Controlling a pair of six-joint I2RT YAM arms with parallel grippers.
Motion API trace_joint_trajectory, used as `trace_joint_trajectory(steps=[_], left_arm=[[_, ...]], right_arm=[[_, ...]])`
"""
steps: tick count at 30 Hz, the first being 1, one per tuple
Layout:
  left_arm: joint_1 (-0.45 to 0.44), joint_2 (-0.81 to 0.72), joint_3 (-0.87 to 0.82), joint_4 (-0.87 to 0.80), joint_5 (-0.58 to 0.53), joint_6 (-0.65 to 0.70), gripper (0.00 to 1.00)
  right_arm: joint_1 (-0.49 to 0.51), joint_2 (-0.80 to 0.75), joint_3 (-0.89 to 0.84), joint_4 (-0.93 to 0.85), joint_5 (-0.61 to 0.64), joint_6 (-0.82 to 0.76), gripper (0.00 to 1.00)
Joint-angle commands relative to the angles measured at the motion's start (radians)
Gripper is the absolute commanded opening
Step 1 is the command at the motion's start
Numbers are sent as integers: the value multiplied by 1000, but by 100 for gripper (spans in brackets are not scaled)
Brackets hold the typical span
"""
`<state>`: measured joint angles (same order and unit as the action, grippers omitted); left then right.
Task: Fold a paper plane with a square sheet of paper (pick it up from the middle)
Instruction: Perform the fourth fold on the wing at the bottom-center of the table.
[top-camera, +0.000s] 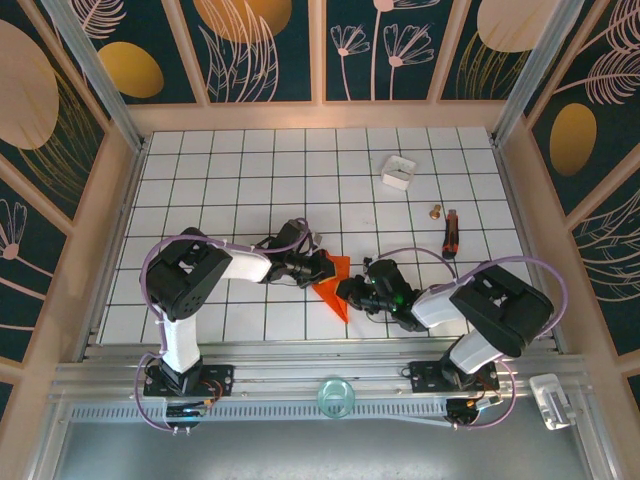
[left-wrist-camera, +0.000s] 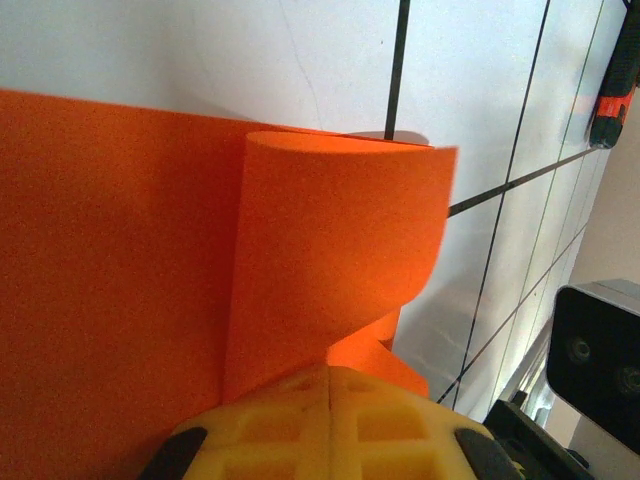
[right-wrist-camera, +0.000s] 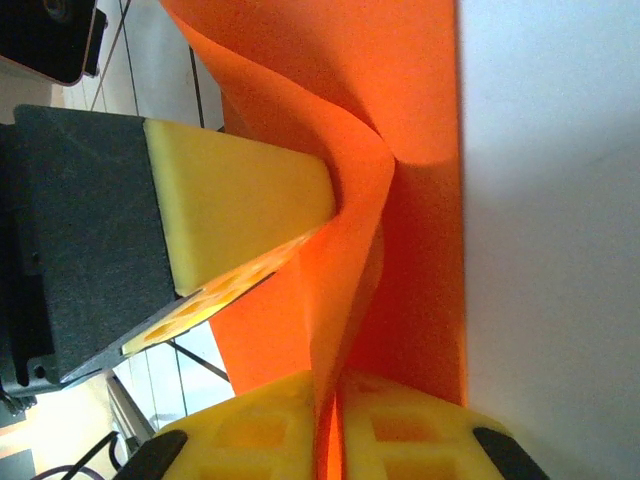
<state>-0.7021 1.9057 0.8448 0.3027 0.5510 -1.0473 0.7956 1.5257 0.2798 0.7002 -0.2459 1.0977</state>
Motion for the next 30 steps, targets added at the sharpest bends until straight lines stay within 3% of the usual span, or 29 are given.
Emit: trace_joint_trajectory(steps=[1, 13, 24, 30], left_arm=[[9, 44, -3, -48, -45, 32, 4], [9, 48, -3, -50, -43, 34, 3], [10, 47, -3, -54, -42, 36, 3], [10, 49, -1, -53, -39, 35, 3]], right_arm=[[8, -19, -20, -184, 50, -38, 14], [22, -110, -12, -224, 31, -91, 18], [21, 13, 71, -124, -55, -136, 18], [10, 6, 82, -148, -63, -154, 20]])
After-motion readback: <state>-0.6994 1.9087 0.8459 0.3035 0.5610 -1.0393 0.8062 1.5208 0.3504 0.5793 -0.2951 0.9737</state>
